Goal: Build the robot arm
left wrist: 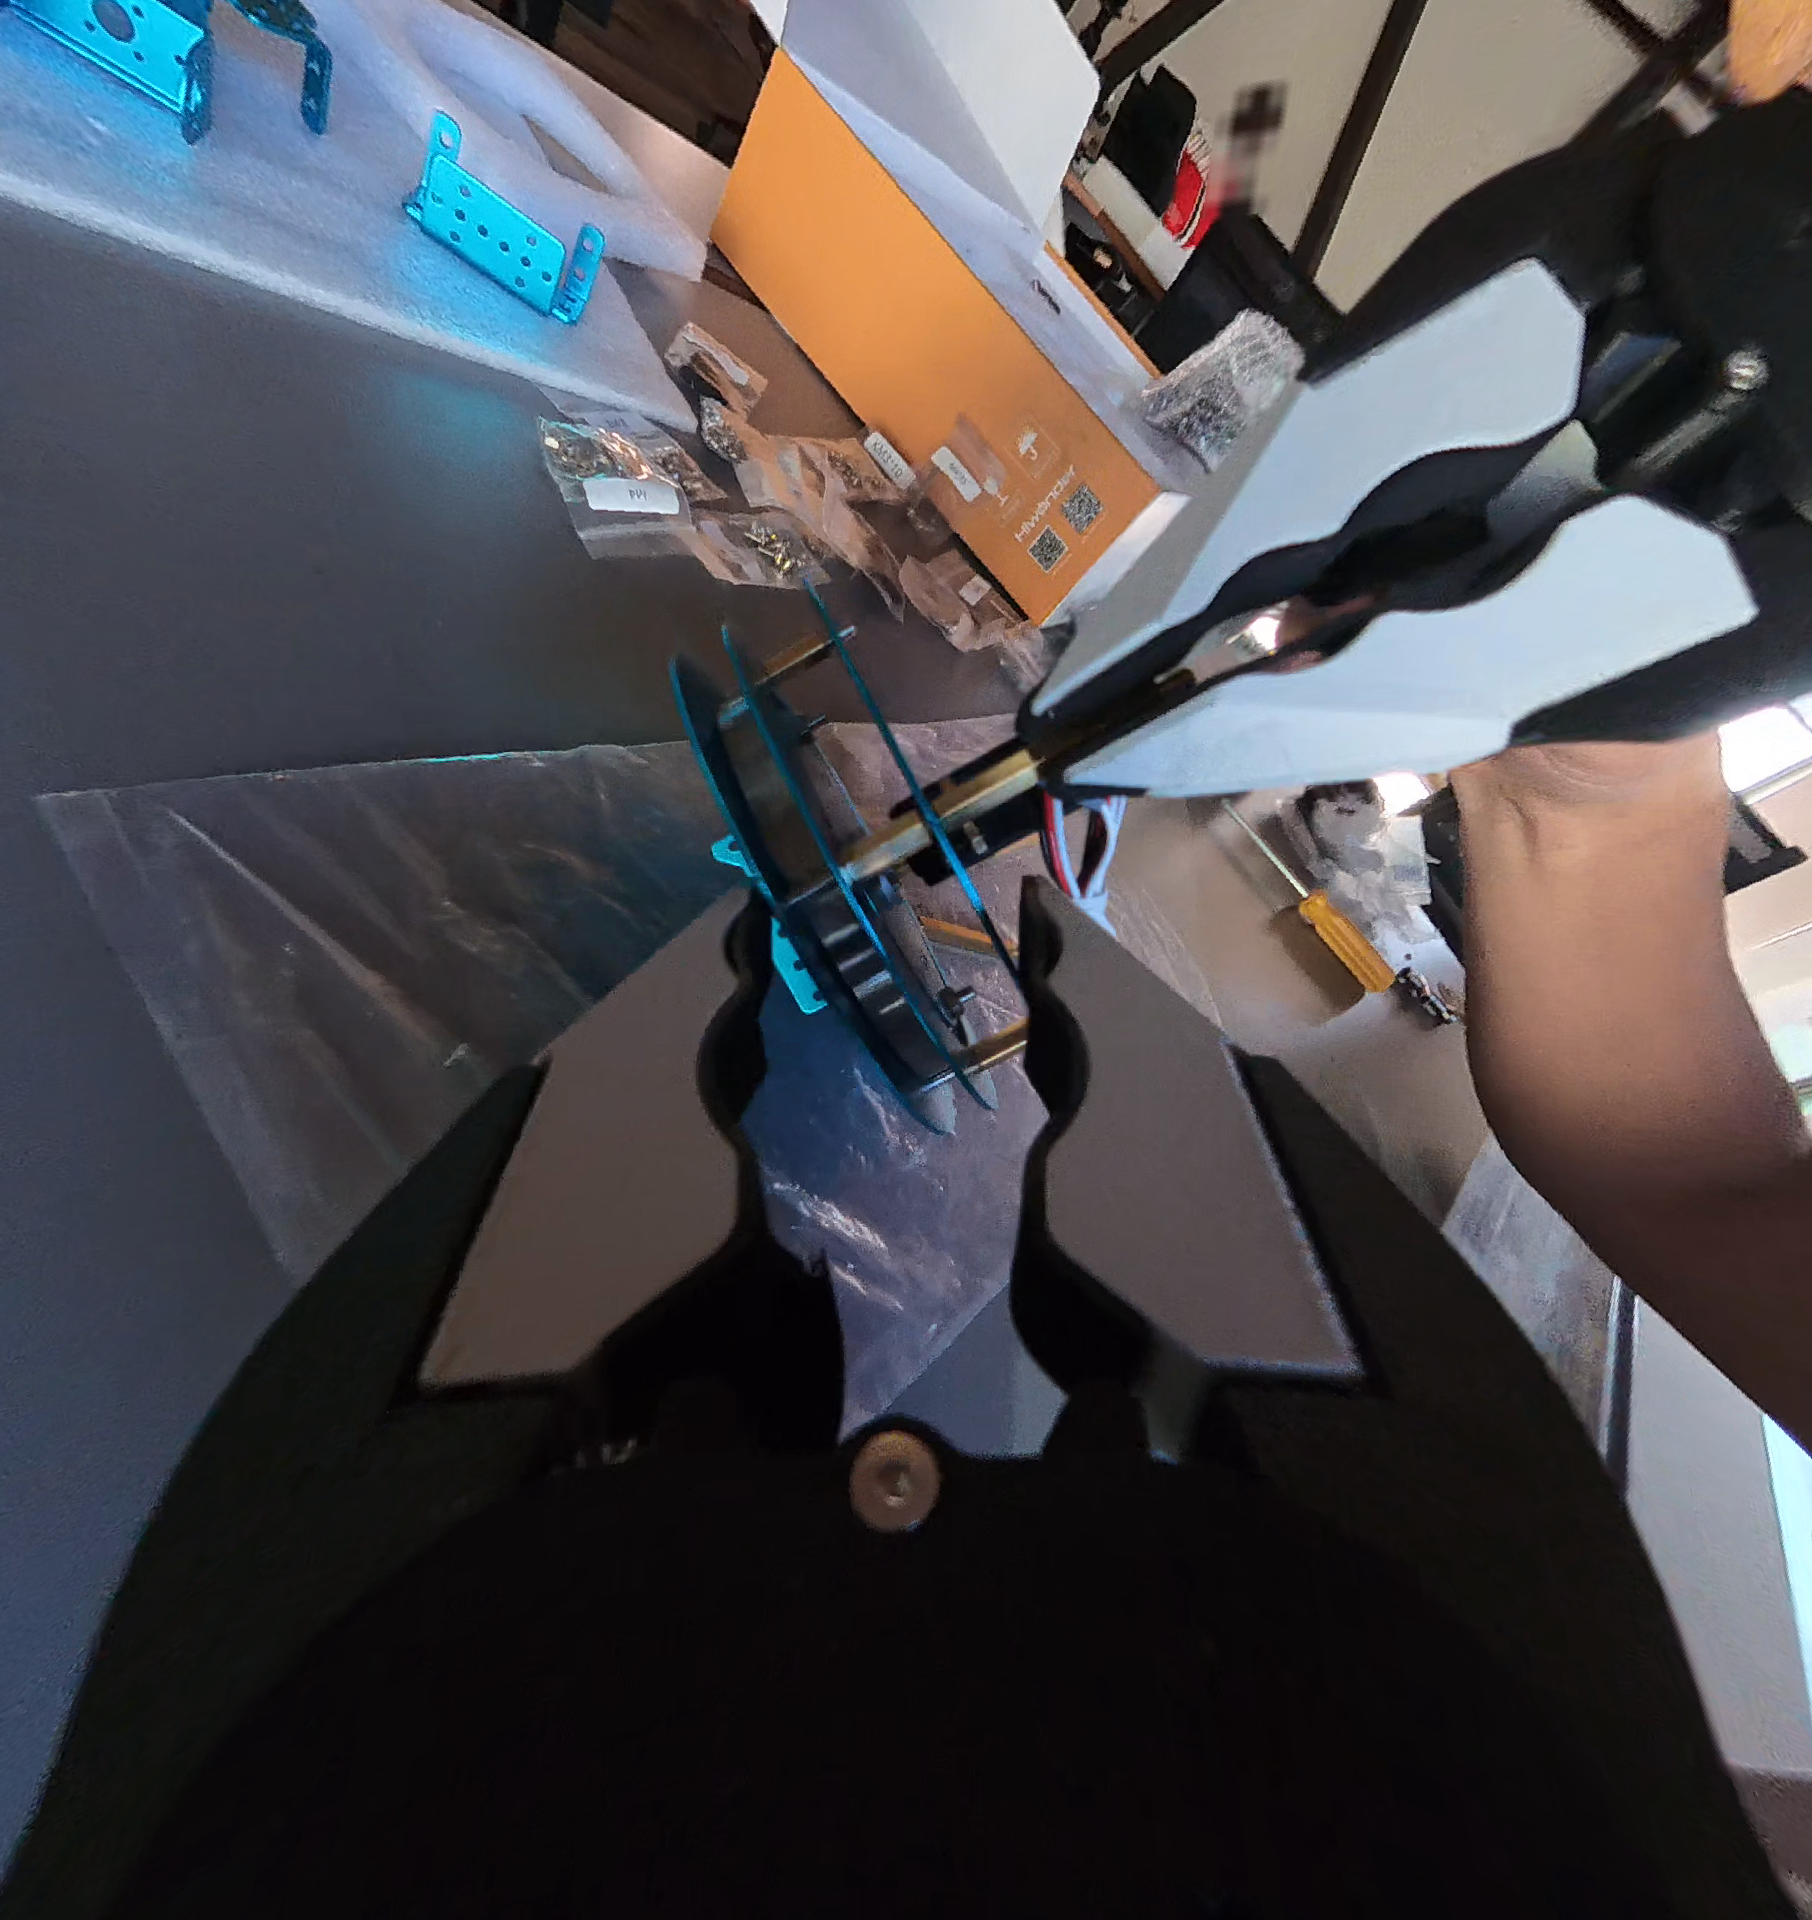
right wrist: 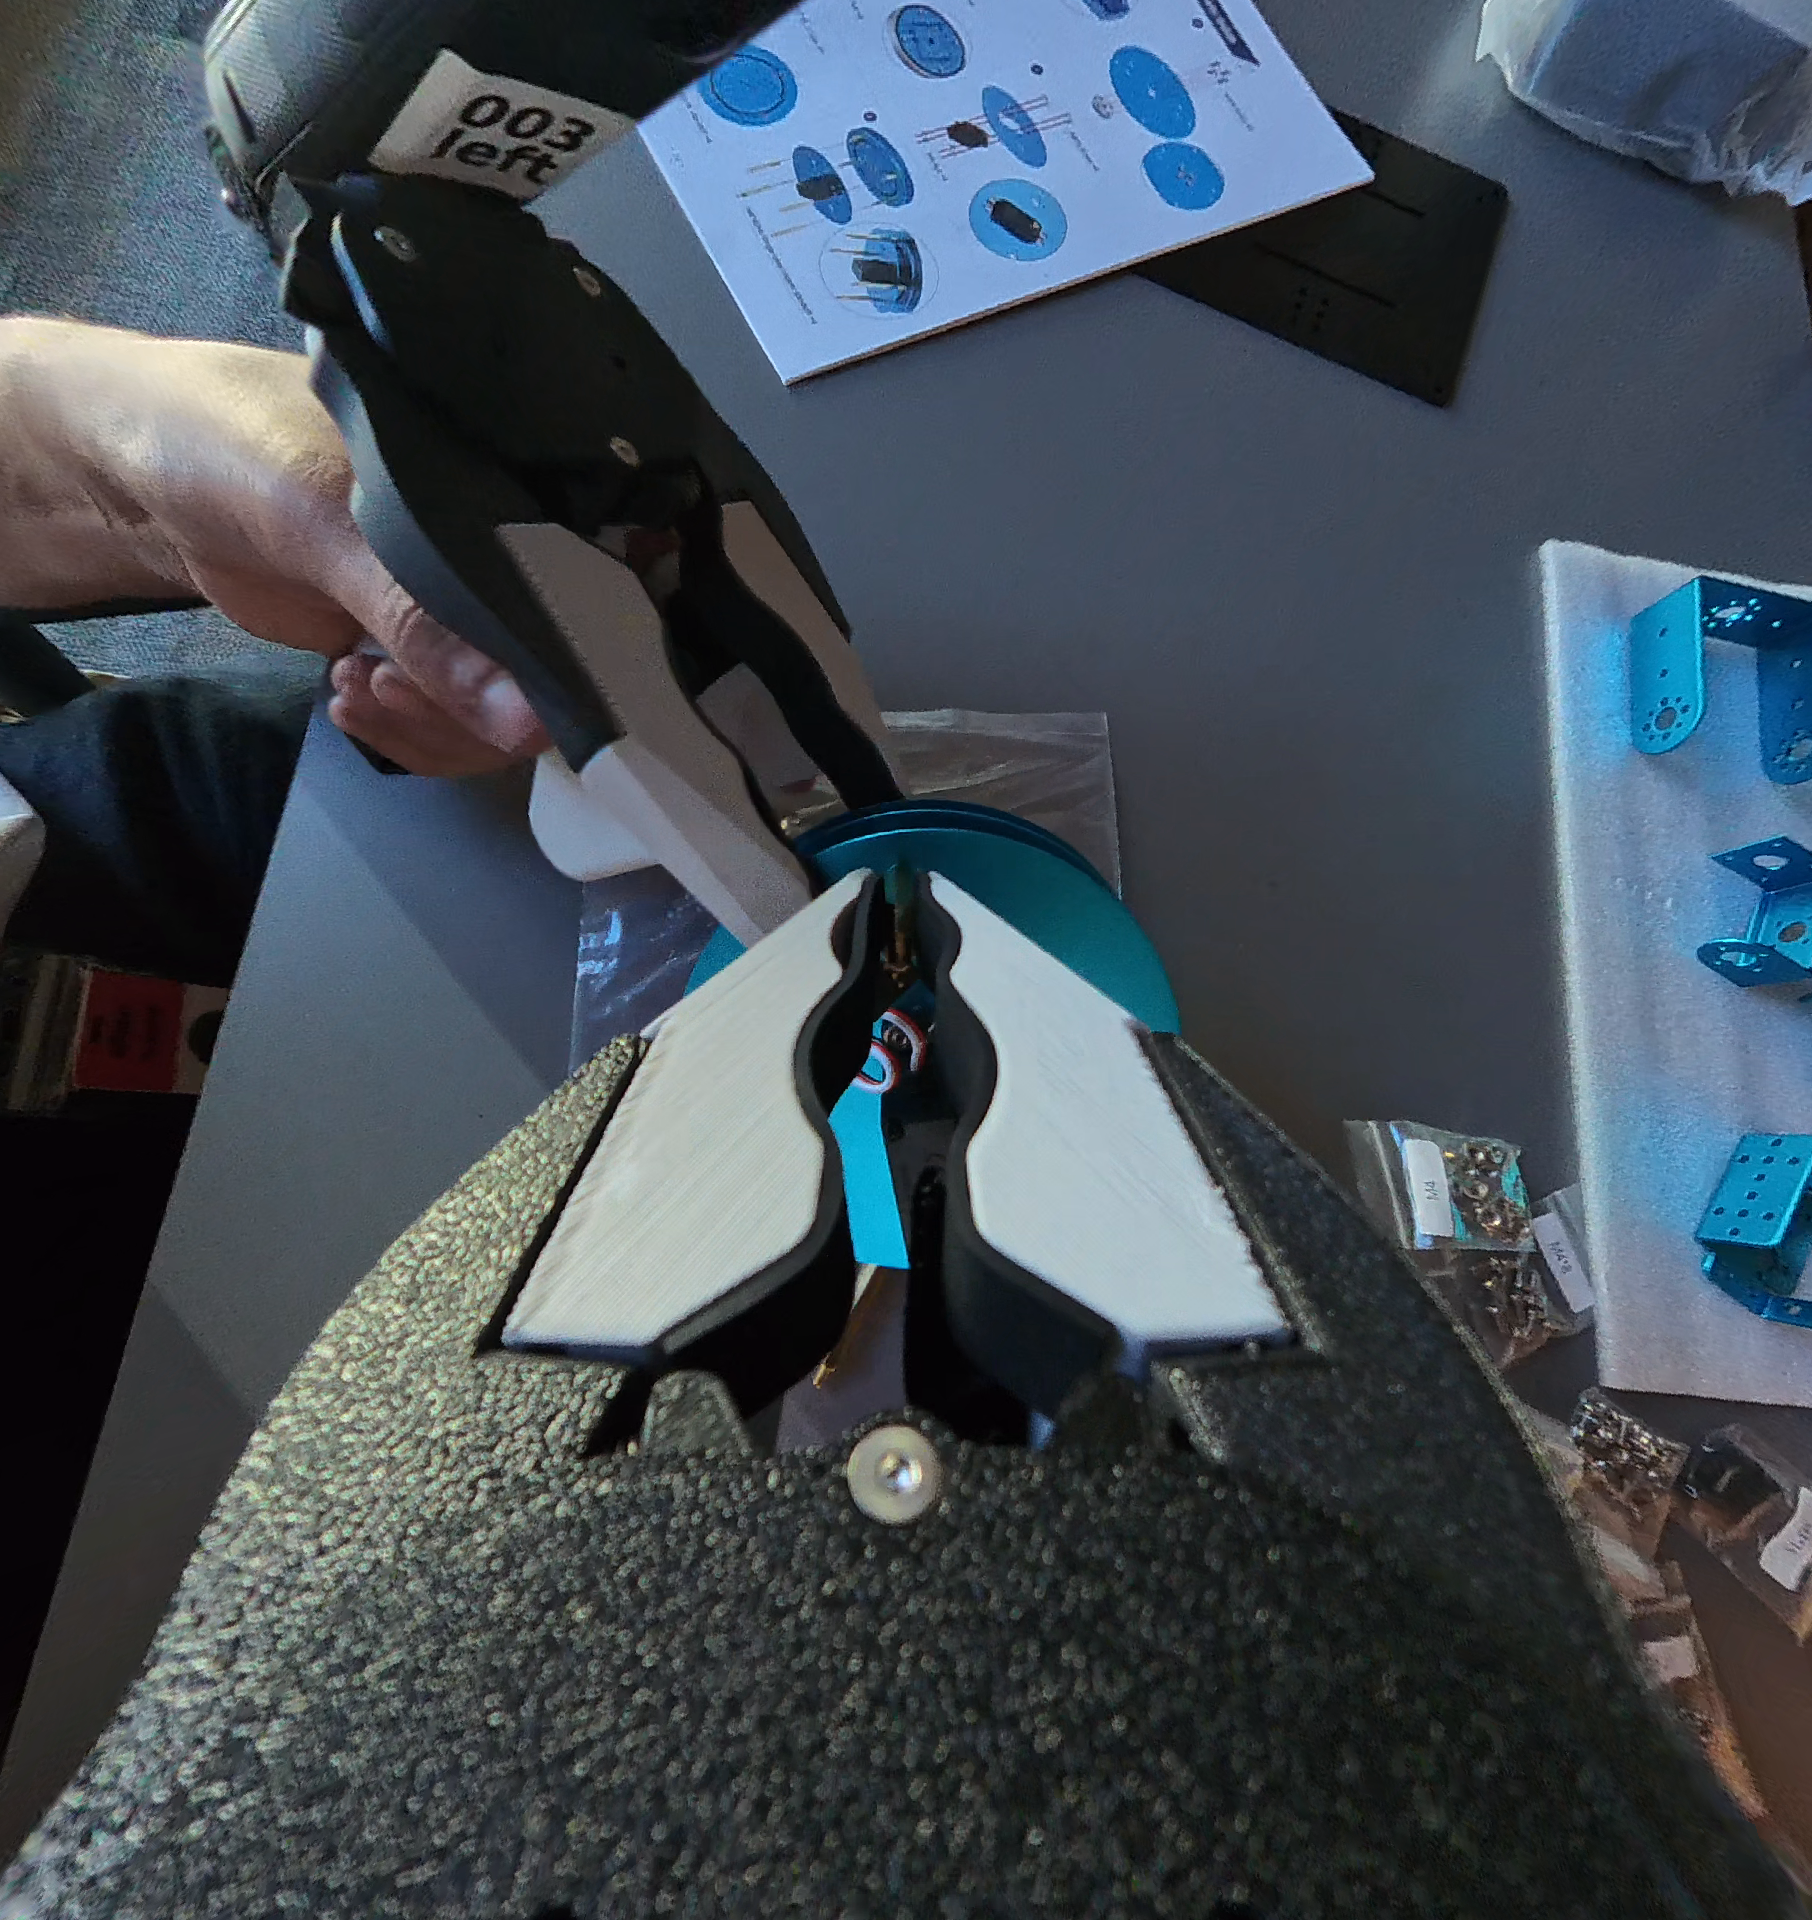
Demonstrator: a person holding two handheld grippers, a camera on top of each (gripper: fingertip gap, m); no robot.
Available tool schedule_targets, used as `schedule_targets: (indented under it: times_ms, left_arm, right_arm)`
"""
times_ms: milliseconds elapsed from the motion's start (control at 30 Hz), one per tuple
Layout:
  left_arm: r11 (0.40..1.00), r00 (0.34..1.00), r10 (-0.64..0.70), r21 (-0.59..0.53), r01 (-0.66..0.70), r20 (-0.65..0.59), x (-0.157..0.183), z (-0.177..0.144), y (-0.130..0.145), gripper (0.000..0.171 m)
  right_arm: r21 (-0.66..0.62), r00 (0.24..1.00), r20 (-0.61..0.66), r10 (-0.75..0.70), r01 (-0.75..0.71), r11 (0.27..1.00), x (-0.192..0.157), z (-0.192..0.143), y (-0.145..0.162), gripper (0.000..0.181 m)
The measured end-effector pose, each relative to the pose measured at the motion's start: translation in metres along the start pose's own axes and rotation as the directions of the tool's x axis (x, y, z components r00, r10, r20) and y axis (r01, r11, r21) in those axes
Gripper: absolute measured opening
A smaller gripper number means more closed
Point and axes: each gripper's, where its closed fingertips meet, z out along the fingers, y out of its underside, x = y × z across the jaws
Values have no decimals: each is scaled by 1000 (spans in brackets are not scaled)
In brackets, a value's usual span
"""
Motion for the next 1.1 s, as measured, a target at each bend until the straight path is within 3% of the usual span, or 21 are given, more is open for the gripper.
schedule_targets:
  times_ms: [133, 267, 433, 533, 733, 933, 1000, 1100]
  left_arm:
    - [989, 989, 134, -64, -130, 61, 4, 2, 3, 42]
    - [946, 942, 316, -114, -304, 111, 18, 3, 3, 40]
    - [882, 880, 462, -162, -442, 111, 43, 11, 3, 37]
    - [851, 854, 511, -193, -488, 96, 57, 17, 5, 34]
    - [790, 800, 595, -238, -565, 78, 73, 24, 13, 30]
    - [786, 805, 590, -265, -558, 55, 71, 18, 16, 30]
    - [789, 809, 585, -268, -553, 52, 70, 17, 16, 29]
    - [795, 813, 579, -264, -546, 62, 69, 17, 15, 30]
  right_arm:
    - [5, 992, -88, -86, 87, 996, -7, -8, 3, 4]
    - [12, 952, -253, -170, 178, 984, -17, -26, 11, 2]
    - [-74, 838, -484, -252, 248, 966, -31, -49, 29, 4]
    - [-148, 771, -584, -253, 206, 967, -33, -61, 42, 11]
    - [-96, 760, -649, -36, -35, 995, -48, -76, 69, 27]
    - [-2, 723, -686, 79, -110, 994, -54, -69, 70, 21]
    - [69, 723, -680, 123, -104, 992, -54, -65, 57, 6]
    - [46, 709, -692, 134, -142, 989, -50, -62, 58, 5]
